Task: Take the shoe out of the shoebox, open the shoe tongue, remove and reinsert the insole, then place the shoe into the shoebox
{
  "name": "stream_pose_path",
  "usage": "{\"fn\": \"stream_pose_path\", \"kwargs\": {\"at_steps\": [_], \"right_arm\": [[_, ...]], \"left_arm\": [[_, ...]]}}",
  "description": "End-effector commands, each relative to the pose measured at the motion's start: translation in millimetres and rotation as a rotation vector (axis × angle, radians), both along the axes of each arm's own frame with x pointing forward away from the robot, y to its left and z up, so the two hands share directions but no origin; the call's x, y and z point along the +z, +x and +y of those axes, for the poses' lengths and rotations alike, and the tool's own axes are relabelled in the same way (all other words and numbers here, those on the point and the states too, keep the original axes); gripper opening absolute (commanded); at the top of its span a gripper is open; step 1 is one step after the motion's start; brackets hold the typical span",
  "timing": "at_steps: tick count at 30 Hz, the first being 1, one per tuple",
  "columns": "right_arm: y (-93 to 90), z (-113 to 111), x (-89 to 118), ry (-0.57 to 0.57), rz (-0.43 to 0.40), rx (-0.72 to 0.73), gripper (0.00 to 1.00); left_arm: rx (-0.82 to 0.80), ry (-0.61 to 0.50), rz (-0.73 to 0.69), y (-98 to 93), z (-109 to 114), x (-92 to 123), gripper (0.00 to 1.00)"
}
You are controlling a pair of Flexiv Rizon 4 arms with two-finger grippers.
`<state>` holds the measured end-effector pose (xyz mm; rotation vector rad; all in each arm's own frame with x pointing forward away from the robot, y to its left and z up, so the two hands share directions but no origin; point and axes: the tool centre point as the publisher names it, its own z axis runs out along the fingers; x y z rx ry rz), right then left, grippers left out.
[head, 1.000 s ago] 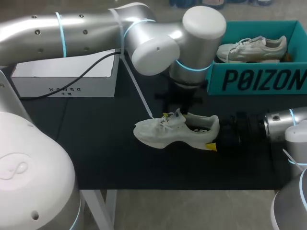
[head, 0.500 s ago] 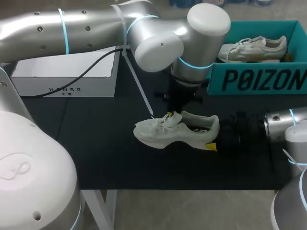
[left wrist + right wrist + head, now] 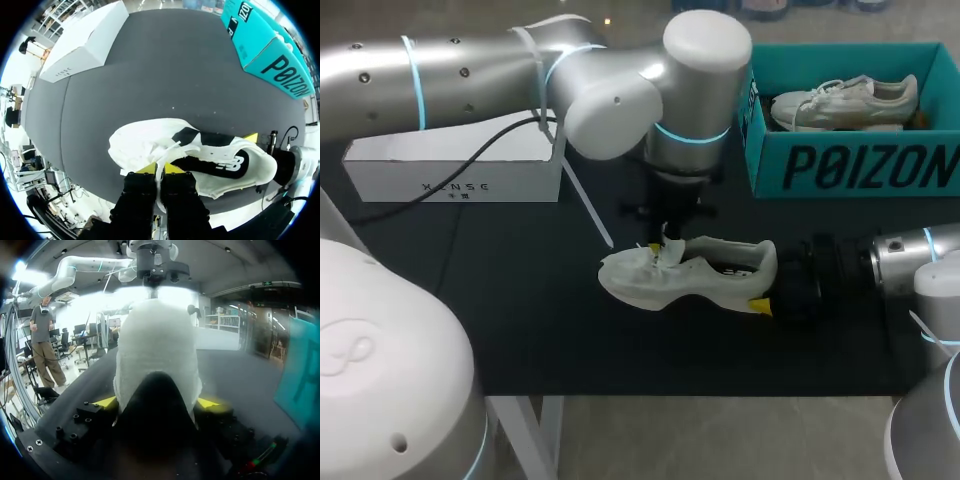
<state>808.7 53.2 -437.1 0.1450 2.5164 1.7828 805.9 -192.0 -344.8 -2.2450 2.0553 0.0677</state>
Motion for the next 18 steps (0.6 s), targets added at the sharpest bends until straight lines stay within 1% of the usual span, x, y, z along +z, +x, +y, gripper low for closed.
{"fn": "stream_pose_path", "kwargs": {"at_steps": [1, 13, 14, 15, 18], "right_arm": [[-1.0, 2.2, -6.8, -0.002, 0.001, 0.000, 0.00], [-1.0, 2.2, -6.8, -0.002, 0.001, 0.000, 0.00], [-1.0, 2.2, -6.8, -0.002, 0.001, 0.000, 0.00], [-1.0, 2.2, -6.8, -0.002, 0.001, 0.000, 0.00], [-1.0, 2.2, -6.8, -0.002, 0.001, 0.000, 0.00]], "left_arm": [[0.000, -0.071, 0.003, 1.8, 8.3, -2.8, 0.00], [0.013, -0.136, 0.020, 5.7, 11.0, -2.4, 0.00], [0.008, -0.134, 0.027, 6.3, 10.0, -2.7, 0.10], [0.007, -0.133, 0.031, 6.8, 9.0, -2.9, 1.00], [-0.012, -0.147, 0.019, 8.2, 5.3, 1.1, 1.00]]}}
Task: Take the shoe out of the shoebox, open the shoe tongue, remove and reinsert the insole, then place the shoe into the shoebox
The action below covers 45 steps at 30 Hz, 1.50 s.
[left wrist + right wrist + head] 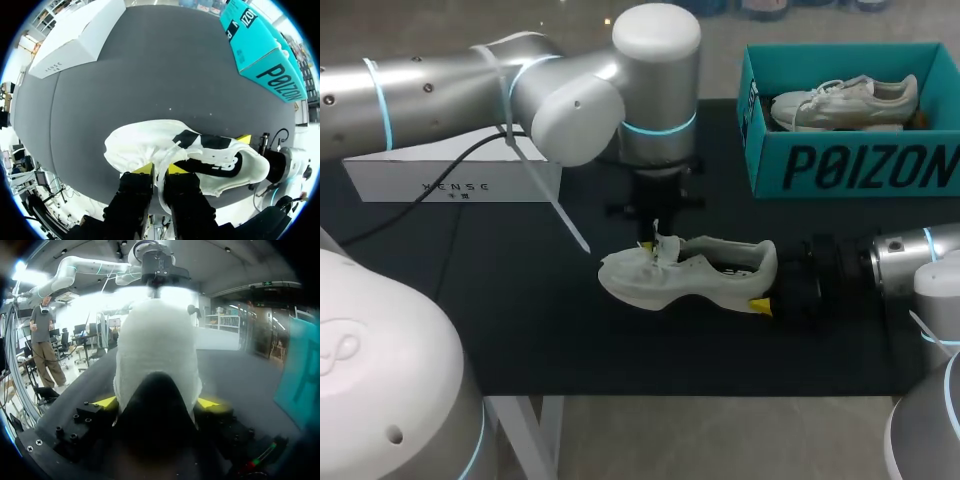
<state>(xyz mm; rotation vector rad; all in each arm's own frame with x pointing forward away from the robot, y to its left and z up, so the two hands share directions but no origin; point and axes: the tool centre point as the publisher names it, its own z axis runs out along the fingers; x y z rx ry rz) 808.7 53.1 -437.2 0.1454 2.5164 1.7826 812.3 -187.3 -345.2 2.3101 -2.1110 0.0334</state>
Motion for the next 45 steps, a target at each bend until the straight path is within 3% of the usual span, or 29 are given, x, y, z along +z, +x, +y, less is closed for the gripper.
{"fn": "stream_pose_path", "kwargs": {"at_steps": [1, 12, 26, 30, 34, 36, 45], "right_arm": [[-1.0, 2, -7, -0.002, 0.001, 0.000, 0.00], [-1.0, 2, -7, -0.002, 0.001, 0.000, 0.00], [-1.0, 2, -7, -0.002, 0.001, 0.000, 0.00], [-1.0, 2, -7, -0.002, 0.001, 0.000, 0.00], [-1.0, 2, -7, -0.002, 0.001, 0.000, 0.00], [-1.0, 2, -7, -0.002, 0.001, 0.000, 0.00], [-1.0, 2, -7, -0.002, 0.001, 0.000, 0.00]], "left_arm": [[-0.017, -0.024, -0.014, 2.8, -1, 4, 1.00], [-0.113, -0.055, -0.084, 17.5, -1, 41, 1.00], [-0.254, -0.056, -0.037, 20.0, -20, 61, 1.00], [-0.513, -0.057, -0.058, 18.8, -30, 72, 1.00], [-1.131, -0.044, -0.036, -2.6, -44, 84, 1.00], [-1.313, 0.006, -0.052, -14.3, -43, 87, 1.00], [-1.313, 0.006, -0.052, -14.3, -43, 87, 1.00]]}}
